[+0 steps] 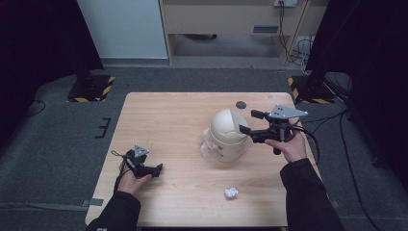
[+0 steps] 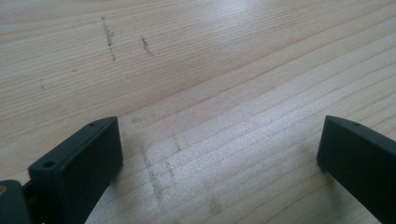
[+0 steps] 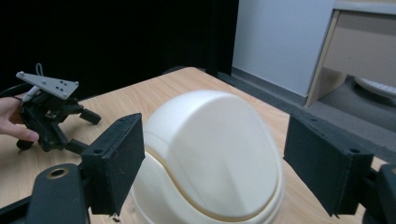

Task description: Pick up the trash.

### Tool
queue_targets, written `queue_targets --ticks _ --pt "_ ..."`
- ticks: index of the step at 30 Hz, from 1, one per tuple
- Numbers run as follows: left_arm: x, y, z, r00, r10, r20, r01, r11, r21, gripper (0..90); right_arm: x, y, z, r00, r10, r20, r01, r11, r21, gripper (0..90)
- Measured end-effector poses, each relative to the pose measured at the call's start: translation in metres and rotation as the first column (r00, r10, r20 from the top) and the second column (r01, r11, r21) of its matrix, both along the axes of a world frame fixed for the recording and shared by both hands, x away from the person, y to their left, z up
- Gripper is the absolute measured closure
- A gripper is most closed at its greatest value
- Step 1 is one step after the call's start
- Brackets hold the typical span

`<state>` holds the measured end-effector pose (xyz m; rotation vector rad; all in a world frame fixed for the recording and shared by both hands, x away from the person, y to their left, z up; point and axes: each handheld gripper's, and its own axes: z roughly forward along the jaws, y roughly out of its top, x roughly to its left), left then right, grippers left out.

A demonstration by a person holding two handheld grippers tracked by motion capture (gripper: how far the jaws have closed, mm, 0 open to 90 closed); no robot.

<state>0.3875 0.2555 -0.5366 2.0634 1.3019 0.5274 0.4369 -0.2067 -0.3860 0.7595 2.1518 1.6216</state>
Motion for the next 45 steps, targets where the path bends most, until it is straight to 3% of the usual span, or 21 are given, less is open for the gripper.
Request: queue_targets --ticks 17,45 --pt "0.000 0.000 0.000 1.0000 0.000 0.000 0.000 1.0000 0.000 0.0 -0.002 0.021 -0.024 0.9962 0.054 -0.068 -0.060 0.994 -0.088 22.5" --pt "0.000 0.000 0.000 1.0000 0.000 0.000 0.000 1.0000 0.000 0.0 0.000 0.036 -0.042 0.9883 0.075 -0.133 -0.094 0.985 -0.146 22.8"
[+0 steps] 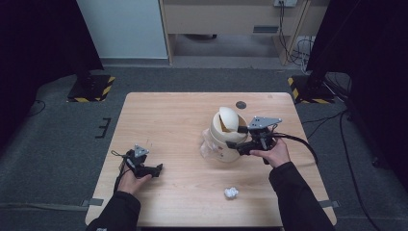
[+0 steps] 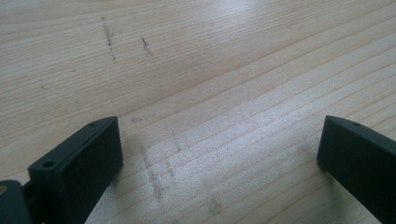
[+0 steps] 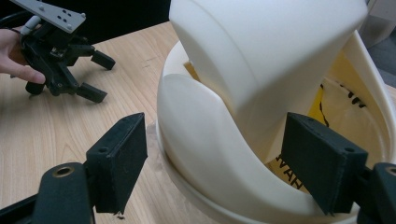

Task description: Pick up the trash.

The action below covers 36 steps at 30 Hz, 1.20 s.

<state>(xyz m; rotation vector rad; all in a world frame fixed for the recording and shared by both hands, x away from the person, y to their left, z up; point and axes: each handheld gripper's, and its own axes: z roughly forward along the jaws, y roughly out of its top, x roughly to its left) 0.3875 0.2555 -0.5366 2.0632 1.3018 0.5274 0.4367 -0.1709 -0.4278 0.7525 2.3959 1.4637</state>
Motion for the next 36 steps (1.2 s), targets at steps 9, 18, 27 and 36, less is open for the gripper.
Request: queue_targets --ticks 9,18,27,36 --pt "0.000 0.000 0.000 1.0000 0.000 0.000 0.000 1.0000 0.000 0.0 -0.002 -0.006 0.008 0.9999 -0.015 0.003 0.015 0.999 0.040 25.3" --pt "0.000 0.000 0.000 1.0000 -0.002 0.000 0.002 1.0000 0.000 0.0 -0.016 -0.030 0.025 0.9981 -0.041 0.046 0.037 0.996 0.081 25.9" --pt "0.000 0.000 0.000 1.0000 -0.006 -0.001 0.006 1.0000 0.000 0.0 -0.039 -0.043 0.017 0.9988 -0.022 0.045 0.020 0.999 0.039 26.4" --pt "0.000 0.000 0.000 1.0000 -0.008 -0.001 0.008 1.0000 0.000 0.0 -0.053 -0.039 0.013 0.9990 0.009 0.043 -0.010 0.999 0.030 29.1"
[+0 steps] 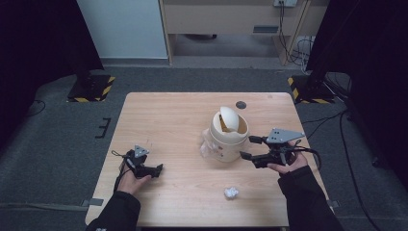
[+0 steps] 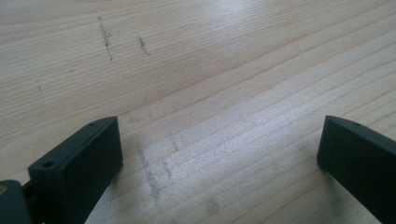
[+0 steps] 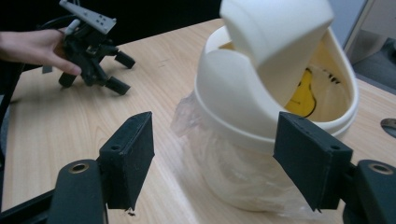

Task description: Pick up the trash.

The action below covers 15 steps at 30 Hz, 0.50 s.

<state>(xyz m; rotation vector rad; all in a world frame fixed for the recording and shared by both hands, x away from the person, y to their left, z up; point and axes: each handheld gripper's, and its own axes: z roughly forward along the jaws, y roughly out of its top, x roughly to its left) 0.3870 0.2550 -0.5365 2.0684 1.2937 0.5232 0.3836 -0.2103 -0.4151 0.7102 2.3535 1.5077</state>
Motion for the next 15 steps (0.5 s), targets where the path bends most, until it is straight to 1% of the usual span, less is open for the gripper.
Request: queue_targets --ticks 3,7,9,11,12,13,14,15 --pt "0.000 0.000 0.000 1.0000 -0.001 0.000 0.001 1.0000 0.000 0.0 -0.007 0.001 -0.002 0.9998 0.019 -0.002 -0.019 1.000 -0.001 30.0" --pt "0.000 0.000 0.000 1.0000 -0.001 0.000 0.001 1.0000 0.000 0.0 -0.014 0.004 -0.006 0.9989 0.044 -0.012 -0.045 0.999 -0.024 30.4" --pt "0.000 0.000 0.000 1.0000 -0.001 0.000 0.001 1.0000 0.000 0.0 -0.015 0.005 -0.007 0.9987 0.049 -0.012 -0.049 0.998 -0.029 30.5" --pt "0.000 0.000 0.000 1.0000 -0.001 0.000 0.001 1.0000 0.001 0.0 -0.019 0.008 -0.011 0.9978 0.064 -0.016 -0.064 0.997 -0.050 31.4" --pt "0.000 0.000 0.000 1.0000 -0.001 0.000 0.001 1.0000 0.001 0.0 -0.019 0.008 -0.011 0.9978 0.064 -0.016 -0.064 0.997 -0.050 31.4" --pt "0.000 0.000 0.000 1.0000 -0.001 0.000 0.001 1.0000 0.000 0.0 -0.021 0.010 -0.014 0.9970 0.075 -0.021 -0.076 0.995 -0.064 32.0" --pt "0.000 0.000 0.000 1.0000 -0.001 0.000 0.001 1.0000 0.000 0.0 -0.021 0.010 -0.014 0.9970 0.075 -0.021 -0.076 0.995 -0.064 32.0" --pt "0.000 0.000 0.000 1.0000 -0.001 0.000 0.001 1.0000 0.000 0.0 -0.024 0.013 -0.018 0.9959 0.086 -0.027 -0.088 0.993 -0.074 33.0"
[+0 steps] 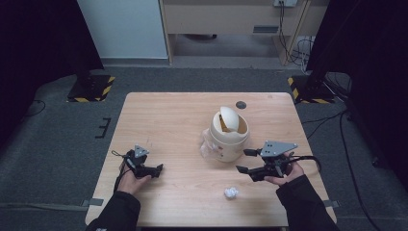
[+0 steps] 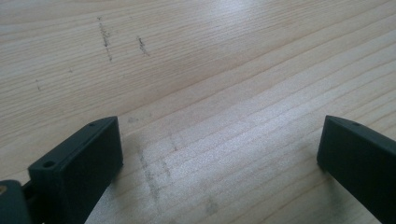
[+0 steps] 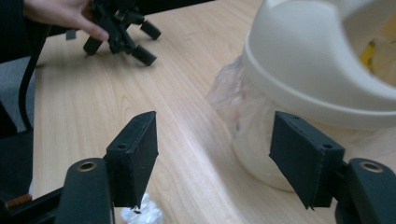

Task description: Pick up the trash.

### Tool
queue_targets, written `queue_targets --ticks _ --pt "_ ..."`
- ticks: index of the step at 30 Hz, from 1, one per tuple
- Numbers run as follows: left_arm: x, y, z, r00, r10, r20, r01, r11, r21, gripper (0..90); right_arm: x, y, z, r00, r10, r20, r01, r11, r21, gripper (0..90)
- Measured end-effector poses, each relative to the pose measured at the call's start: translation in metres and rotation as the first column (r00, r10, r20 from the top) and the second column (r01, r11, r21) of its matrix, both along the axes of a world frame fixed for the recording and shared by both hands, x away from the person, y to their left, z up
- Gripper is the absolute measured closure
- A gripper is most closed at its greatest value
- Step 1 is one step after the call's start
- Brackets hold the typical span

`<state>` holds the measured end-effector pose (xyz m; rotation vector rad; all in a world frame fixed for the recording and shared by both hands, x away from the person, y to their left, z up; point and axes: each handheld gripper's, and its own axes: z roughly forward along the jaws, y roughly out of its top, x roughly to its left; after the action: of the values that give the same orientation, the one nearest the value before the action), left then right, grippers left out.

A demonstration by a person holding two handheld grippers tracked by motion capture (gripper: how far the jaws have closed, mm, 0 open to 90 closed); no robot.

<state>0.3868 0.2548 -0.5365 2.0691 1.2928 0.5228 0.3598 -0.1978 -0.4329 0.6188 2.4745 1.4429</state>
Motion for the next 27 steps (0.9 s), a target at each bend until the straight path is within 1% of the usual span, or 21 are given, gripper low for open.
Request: queue_targets --ticks 1,6,8,9,10,14,15,19,20,21,22,23,24,27 --pt "0.000 0.000 0.000 1.0000 0.000 0.000 0.000 1.0000 0.000 0.0 -0.002 0.002 -0.002 1.0000 0.009 -0.004 -0.009 1.000 -0.002 33.2" --pt "0.000 0.000 0.000 1.0000 0.000 0.000 0.000 1.0000 0.000 0.0 -0.007 0.012 -0.015 0.9981 0.048 -0.039 -0.050 0.998 -0.048 34.4" --pt "0.000 0.000 0.000 1.0000 0.000 0.000 0.000 1.0000 0.000 0.0 -0.008 0.016 -0.020 0.9969 0.059 -0.052 -0.062 0.996 -0.058 35.0" --pt "0.000 0.000 0.000 1.0000 0.000 0.000 0.000 1.0000 0.000 0.0 -0.008 0.016 -0.020 0.9969 0.059 -0.052 -0.062 0.996 -0.058 35.0" --pt "0.000 0.000 0.000 1.0000 0.000 0.000 0.000 1.0000 0.000 0.0 -0.009 0.019 -0.025 0.9952 0.076 -0.061 -0.081 0.994 -0.078 36.3" --pt "0.000 0.000 0.000 1.0000 0.000 0.000 0.000 1.0000 0.000 0.0 -0.012 0.025 -0.035 0.9903 0.112 -0.083 -0.121 0.985 -0.124 38.5" --pt "0.000 0.000 0.000 1.0000 0.000 0.000 0.000 1.0000 0.000 0.0 -0.012 0.026 -0.037 0.9887 0.120 -0.090 -0.132 0.981 -0.142 38.9" --pt "0.000 0.000 0.000 1.0000 0.000 0.000 0.000 1.0000 0.000 0.0 -0.015 0.030 -0.046 0.9836 0.140 -0.113 -0.160 0.970 -0.184 40.6" --pt "0.000 0.000 0.000 1.0000 0.000 0.000 0.000 1.0000 0.000 0.0 -0.015 0.030 -0.046 0.9836 0.140 -0.113 -0.160 0.970 -0.184 40.6" --pt "0.000 0.000 0.000 1.0000 0.000 0.000 0.000 1.0000 0.000 0.0 -0.016 0.032 -0.050 0.9809 0.148 -0.126 -0.171 0.965 -0.201 41.1" --pt "0.000 0.000 0.000 1.0000 0.000 0.000 0.000 1.0000 0.000 0.0 -0.017 0.033 -0.052 0.9799 0.150 -0.132 -0.175 0.962 -0.209 41.6" --pt "0.000 0.000 0.000 1.0000 0.000 0.000 0.000 1.0000 0.000 0.0 -0.017 0.033 -0.052 0.9799 0.150 -0.132 -0.175 0.962 -0.209 41.6" --pt "0.000 0.000 0.000 1.0000 0.000 0.000 0.000 1.0000 0.000 0.0 -0.018 0.035 -0.055 0.9770 0.156 -0.145 -0.187 0.956 -0.227 42.4" --pt "0.000 0.000 0.000 1.0000 0.000 0.000 0.000 1.0000 0.000 0.0 -0.019 0.037 -0.059 0.9705 0.172 -0.169 -0.211 0.945 -0.251 43.2"
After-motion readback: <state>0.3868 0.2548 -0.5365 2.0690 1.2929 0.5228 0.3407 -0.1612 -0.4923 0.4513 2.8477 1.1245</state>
